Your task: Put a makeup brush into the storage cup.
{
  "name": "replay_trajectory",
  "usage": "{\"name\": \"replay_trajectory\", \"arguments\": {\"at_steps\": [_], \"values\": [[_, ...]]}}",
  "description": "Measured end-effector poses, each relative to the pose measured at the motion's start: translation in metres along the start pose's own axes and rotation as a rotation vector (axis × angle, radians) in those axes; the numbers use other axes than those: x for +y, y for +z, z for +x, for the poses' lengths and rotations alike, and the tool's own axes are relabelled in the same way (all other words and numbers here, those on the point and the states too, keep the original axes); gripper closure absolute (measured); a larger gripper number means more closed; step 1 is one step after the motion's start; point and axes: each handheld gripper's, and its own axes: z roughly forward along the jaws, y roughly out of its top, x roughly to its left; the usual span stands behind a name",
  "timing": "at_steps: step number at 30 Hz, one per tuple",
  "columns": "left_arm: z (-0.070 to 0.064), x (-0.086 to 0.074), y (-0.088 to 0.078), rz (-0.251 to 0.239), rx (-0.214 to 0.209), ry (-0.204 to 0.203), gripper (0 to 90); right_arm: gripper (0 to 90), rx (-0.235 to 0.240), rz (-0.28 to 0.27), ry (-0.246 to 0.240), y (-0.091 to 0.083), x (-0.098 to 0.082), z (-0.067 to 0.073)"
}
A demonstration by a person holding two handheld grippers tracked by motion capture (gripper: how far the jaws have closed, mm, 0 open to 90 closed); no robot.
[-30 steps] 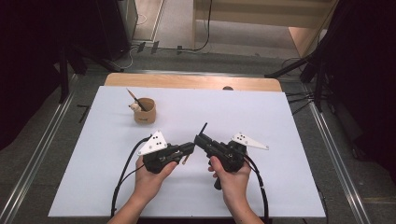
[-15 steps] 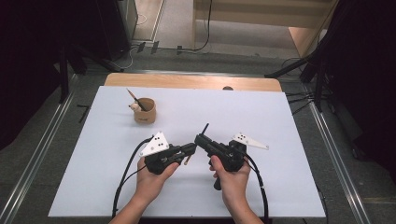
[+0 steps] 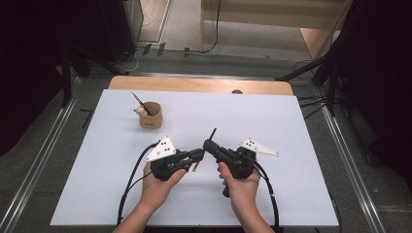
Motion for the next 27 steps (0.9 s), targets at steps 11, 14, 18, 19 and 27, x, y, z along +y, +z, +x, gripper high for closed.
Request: {"name": "replay_trajectory", "arguments": {"at_steps": [11, 14, 18, 19, 27], "values": [[0.015, 0.004, -0.014, 0.002, -0.003, -0.018, 68.8, 85.8, -0.103, -0.01, -0.107, -0.008, 0.007, -0.001], [0.019, 0.007, -0.02, -0.005, 0.009, -0.025, 66.7, 85.8, -0.131, -0.001, -0.154, -0.008, 0.008, 0.0], [0.023, 0.01, -0.026, -0.006, 0.023, -0.024, 64.5, 85.8, -0.159, 0.005, -0.225, -0.008, 0.008, 0.004], [0.024, 0.011, -0.027, -0.012, 0.02, -0.026, 63.7, 85.8, -0.168, 0.01, -0.241, -0.008, 0.008, 0.005], [0.026, 0.014, -0.034, -0.012, 0.021, -0.02, 64.3, 85.8, -0.218, 0.046, -0.337, -0.004, 0.006, 0.008]]}}
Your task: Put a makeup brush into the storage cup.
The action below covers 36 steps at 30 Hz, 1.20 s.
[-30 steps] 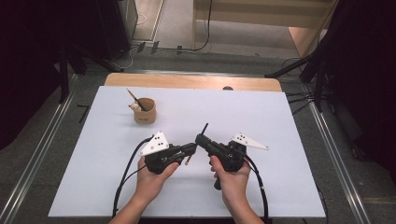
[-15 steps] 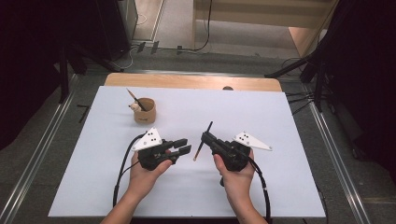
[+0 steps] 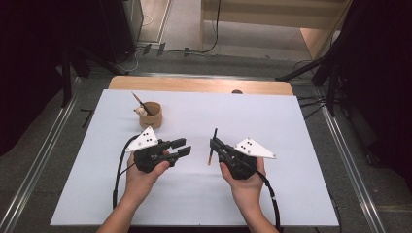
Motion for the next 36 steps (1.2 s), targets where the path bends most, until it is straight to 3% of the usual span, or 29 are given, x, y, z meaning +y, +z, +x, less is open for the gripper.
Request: {"name": "replay_trajectory", "arguments": {"at_steps": [8, 15, 29, 32, 36], "values": [[0.001, 0.005, -0.004, 0.012, 0.006, 0.0, 65.9, 85.8, -0.024, 0.043, -0.106, 0.002, 0.002, 0.005], [0.0, 0.01, -0.007, 0.035, 0.035, 0.01, 69.5, 85.8, -0.046, 0.071, -0.206, 0.004, 0.002, 0.009], [-0.006, 0.019, -0.009, 0.089, 0.017, 0.049, 69.7, 85.9, -0.093, 0.153, -0.448, 0.012, 0.001, 0.027], [-0.007, 0.021, -0.01, 0.102, 0.002, 0.036, 69.9, 85.9, -0.096, 0.175, -0.506, 0.015, -0.001, 0.031], [-0.008, 0.022, -0.009, 0.114, 0.001, 0.032, 70.1, 85.9, -0.093, 0.2, -0.545, 0.017, -0.003, 0.034]]}}
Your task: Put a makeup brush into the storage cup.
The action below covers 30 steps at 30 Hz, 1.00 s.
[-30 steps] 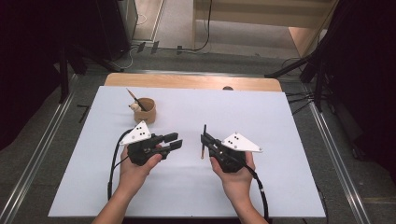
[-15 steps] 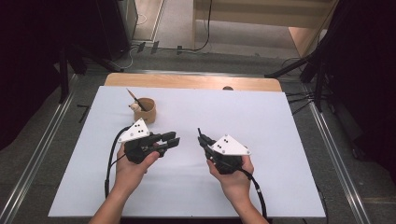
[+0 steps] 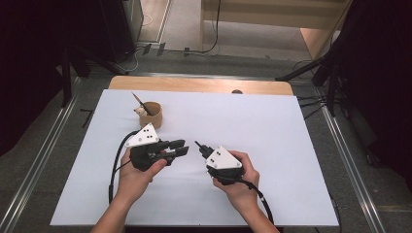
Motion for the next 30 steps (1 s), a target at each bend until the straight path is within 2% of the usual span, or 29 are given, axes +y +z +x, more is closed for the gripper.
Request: {"name": "replay_trajectory", "arguments": {"at_steps": [2, 9, 11, 22, 30], "values": [[0.0, 0.0, 0.001, 0.006, 0.001, -0.001, 70.3, 85.8, 0.003, 0.001, -0.014, 0.001, 0.0, 0.001], [0.0, 0.003, 0.0, 0.039, -0.018, -0.046, 70.4, 85.8, 0.009, 0.029, -0.067, 0.005, 0.0, 0.008], [-0.001, 0.004, 0.0, 0.05, -0.018, -0.042, 70.4, 85.9, 0.006, 0.035, -0.099, 0.006, 0.0, 0.009], [-0.004, 0.004, 0.006, 0.103, -0.026, -0.053, 72.3, 85.8, -0.011, 0.063, -0.194, 0.009, 0.002, 0.018], [-0.004, 0.004, 0.009, 0.14, -0.022, -0.069, 76.0, 85.8, -0.065, 0.071, -0.297, 0.009, 0.003, 0.025]]}}
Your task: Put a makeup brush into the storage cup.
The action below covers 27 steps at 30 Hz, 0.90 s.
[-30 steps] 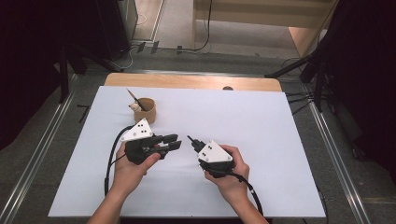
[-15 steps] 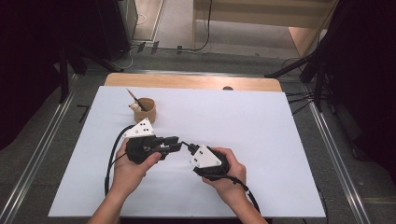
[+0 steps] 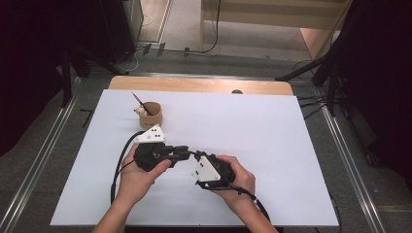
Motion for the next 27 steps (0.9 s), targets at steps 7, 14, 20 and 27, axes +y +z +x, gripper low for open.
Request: {"name": "replay_trajectory", "arguments": {"at_steps": [7, 14, 20, 27], "values": [[-0.0009, -0.0005, 0.0039, 0.024, -0.001, -0.007, 78.7, 85.8, -0.02, 0.008, -0.051, -0.0004, 0.002, 0.0038], [-0.0013, -0.0007, 0.0064, 0.038, 0.005, -0.015, 80.3, 85.8, -0.023, 0.017, -0.068, 0.0003, 0.0018, 0.0057], [-0.0018, -0.0009, 0.0083, 0.056, 0.014, -0.016, 83.2, 85.8, -0.022, 0.017, -0.085, 0.0005, 0.002, 0.0065], [-0.0027, -0.0008, 0.0085, 0.058, 0.016, -0.001, 86.6, 85.7, -0.015, 0.009, -0.081, 0.0005, 0.0013, 0.0061]]}}
